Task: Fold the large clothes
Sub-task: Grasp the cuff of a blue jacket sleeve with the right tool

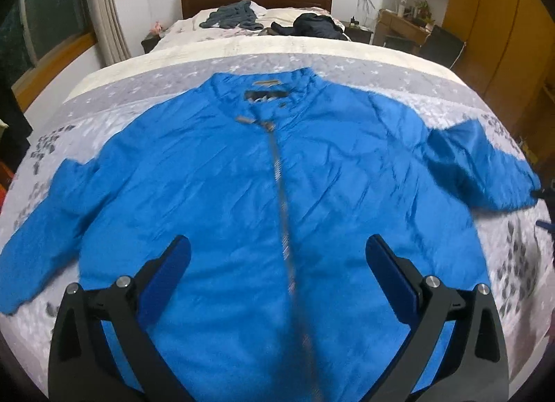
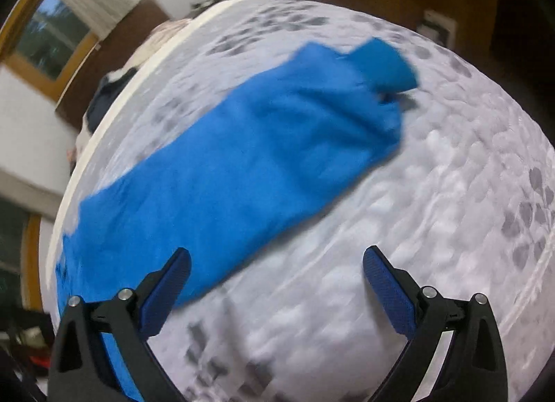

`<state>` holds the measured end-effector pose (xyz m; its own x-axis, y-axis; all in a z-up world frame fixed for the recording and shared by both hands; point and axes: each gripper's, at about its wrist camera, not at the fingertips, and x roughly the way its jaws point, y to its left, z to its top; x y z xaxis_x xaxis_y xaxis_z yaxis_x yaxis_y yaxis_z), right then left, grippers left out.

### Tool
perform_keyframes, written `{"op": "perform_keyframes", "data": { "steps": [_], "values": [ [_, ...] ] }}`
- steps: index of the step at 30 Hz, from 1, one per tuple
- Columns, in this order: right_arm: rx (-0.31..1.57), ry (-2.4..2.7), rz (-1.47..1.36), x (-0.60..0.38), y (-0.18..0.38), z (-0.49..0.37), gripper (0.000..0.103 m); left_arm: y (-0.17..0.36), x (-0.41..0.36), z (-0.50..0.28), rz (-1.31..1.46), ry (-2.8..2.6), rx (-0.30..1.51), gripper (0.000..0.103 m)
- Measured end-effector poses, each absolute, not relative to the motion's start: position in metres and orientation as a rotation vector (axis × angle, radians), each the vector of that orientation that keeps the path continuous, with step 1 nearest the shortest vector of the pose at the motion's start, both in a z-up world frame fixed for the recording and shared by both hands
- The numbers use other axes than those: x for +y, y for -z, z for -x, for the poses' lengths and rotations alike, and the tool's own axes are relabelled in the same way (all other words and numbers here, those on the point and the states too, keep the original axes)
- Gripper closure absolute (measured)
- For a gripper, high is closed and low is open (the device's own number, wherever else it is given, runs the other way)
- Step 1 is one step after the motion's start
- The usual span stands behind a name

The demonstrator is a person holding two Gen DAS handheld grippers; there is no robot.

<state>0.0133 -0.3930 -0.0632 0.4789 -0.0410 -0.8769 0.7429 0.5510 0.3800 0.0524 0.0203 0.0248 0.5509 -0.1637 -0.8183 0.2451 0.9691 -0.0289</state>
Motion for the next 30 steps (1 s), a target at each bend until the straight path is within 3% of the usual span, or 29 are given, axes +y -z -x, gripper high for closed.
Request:
{"op": "perform_keyframes", "data": {
  "steps": [7,9,14,17,25,30],
  "values": [
    [0.905,0.565,-0.924,-0.438,0.076,-0.025,0.012,-0.011,0.001,-0.08,-0.047,0.235,0.962,0.003],
    [0.9,0.597,-0.903,-0.444,0.074,-0.034,0.023,-0.006,-0.001,-0.085,-0.044,0.222,0.959,0.003],
    [0.882,0.595,-0.848,-0.453,0.068,-0.046,0.078,-0.001,0.002,-0.092,-0.018,0.258,0.993,0.003],
    [0.841,0.559,-0.86,-0.456,0.061,-0.04,0.089,0.001,0.008,-0.093,0.011,0.277,1.008,0.003],
    [0.824,0.592,-0.905,-0.463,0.067,-0.026,0.095,0.005,0.034,-0.088,0.005,0.204,0.984,0.003],
    [0.737,0.57,-0.854,-0.444,0.032,-0.027,0.098,0.003,0.058,-0.084,0.04,0.209,1.004,0.003]
  ]
}}
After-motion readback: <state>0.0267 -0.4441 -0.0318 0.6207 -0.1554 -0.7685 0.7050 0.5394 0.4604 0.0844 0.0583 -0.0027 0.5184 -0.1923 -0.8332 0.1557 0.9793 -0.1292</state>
